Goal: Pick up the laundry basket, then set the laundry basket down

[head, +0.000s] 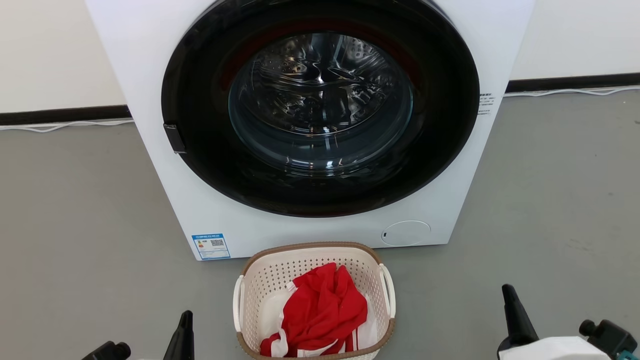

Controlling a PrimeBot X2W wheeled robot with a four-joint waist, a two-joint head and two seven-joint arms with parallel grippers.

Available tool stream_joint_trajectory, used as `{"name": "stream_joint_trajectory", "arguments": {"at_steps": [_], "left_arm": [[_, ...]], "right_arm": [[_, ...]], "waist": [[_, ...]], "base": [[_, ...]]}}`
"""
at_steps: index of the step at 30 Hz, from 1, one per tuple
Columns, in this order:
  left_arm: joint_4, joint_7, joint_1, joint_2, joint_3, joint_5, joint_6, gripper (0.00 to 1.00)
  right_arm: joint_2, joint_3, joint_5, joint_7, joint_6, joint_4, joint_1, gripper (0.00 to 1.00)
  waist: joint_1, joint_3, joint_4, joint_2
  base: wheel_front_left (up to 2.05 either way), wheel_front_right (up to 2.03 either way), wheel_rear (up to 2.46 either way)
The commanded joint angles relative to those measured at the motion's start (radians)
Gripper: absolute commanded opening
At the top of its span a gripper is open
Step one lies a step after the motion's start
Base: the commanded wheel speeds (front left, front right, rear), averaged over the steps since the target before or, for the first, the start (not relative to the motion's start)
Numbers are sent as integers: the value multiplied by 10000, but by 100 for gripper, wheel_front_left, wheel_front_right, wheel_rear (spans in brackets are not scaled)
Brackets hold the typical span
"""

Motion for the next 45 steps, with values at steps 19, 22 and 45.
{"name": "stream_joint_trajectory", "arguments": {"at_steps": [19,22,45], "left_arm": [[27,559,-1054,110,556,-2579,-536,0],[64,646,-1132,109,613,-2941,-605,0],[339,1295,-1709,88,1049,-5579,-1113,0]], "right_arm": [[-120,-187,2264,647,46,-399,-760,0],[-121,-226,2587,734,48,-415,-803,0],[-120,-519,4939,1378,60,-527,-1122,0]], "waist": [[0,69,20,-1],[0,79,23,-1],[0,156,45,-1]], "base": [[0,0,0],[0,0,0],[0,0,0]]}}
